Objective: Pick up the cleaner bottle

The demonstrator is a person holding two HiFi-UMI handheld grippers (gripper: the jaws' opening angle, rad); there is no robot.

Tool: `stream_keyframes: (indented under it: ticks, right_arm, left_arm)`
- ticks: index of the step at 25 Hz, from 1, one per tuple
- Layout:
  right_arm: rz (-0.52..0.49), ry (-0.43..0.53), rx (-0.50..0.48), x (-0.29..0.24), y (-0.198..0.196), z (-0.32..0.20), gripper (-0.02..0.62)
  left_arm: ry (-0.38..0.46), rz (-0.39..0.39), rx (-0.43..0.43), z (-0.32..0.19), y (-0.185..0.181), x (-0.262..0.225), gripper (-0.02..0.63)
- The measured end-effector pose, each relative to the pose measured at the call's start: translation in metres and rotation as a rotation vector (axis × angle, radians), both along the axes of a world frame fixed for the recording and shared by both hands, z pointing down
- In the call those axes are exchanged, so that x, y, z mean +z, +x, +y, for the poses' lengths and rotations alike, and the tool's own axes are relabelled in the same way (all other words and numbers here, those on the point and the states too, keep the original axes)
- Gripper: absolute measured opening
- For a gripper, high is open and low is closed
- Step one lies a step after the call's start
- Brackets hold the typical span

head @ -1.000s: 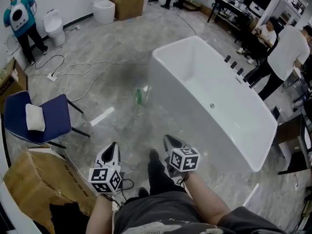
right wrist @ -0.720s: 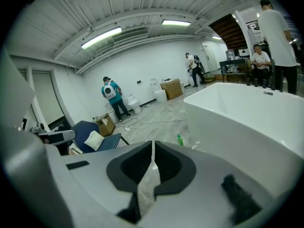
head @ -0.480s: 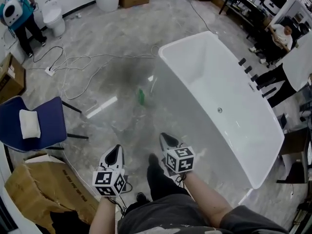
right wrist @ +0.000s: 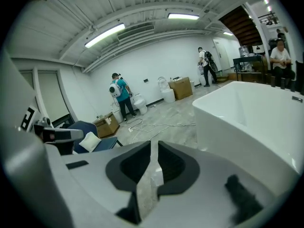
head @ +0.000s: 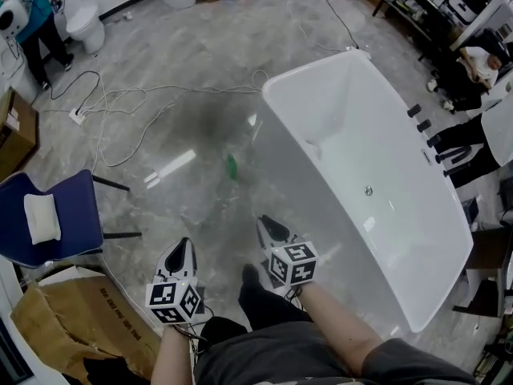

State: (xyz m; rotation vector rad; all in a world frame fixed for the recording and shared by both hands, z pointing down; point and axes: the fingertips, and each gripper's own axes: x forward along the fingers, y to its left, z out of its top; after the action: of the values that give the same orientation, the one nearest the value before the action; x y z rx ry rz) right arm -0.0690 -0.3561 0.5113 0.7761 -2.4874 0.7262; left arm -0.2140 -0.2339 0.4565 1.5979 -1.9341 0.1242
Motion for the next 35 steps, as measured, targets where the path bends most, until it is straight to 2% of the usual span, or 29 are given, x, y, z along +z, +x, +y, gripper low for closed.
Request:
stream_keyframes:
  ticks: [5, 9, 16, 20, 24, 28, 31, 35]
  right_arm:
    - [0.04, 0.006, -0.03, 0.018, -0.006, -0.027, 0.045]
    - [0.07, -0.013, -0.046, 0.037, -0.021, -0.038, 0.141]
    - [0.153, -0.016, -0.014, 0.099, -0.06, -0.071, 0.23]
    - [0.187, -0.023, 0.028, 0.143, -0.089, -0.103, 0.233]
    - [0.193, -0.012, 0.121, 0.19, -0.107, -0.149, 0.232]
    - [0.197, 0.02, 0.195, 0.253, -0.121, -0.196, 0.232]
    - [0.199, 0.063, 0.196, 0.298, -0.133, -0.221, 0.233]
    - [0.188, 0.054, 0.147, 0.361, -0.151, -0.233, 0.233]
  left_arm:
    - [-0.011, -0.031, 0.024, -0.035, -0.009, 0.01, 0.015]
    - [-0.027, -0.03, 0.053, -0.05, -0.021, 0.028, 0.015]
    - [-0.062, 0.018, 0.068, -0.082, -0.07, 0.095, 0.015]
    - [-0.076, 0.024, 0.101, -0.115, -0.111, 0.138, 0.015]
    - [-0.088, 0.04, 0.143, -0.157, -0.142, 0.187, 0.015]
    - [-0.073, 0.024, 0.17, -0.199, -0.176, 0.242, 0.015]
    - [-0.06, -0.008, 0.164, -0.224, -0.203, 0.282, 0.015]
    - [-0.057, -0.016, 0.16, -0.245, -0.22, 0.334, 0.015]
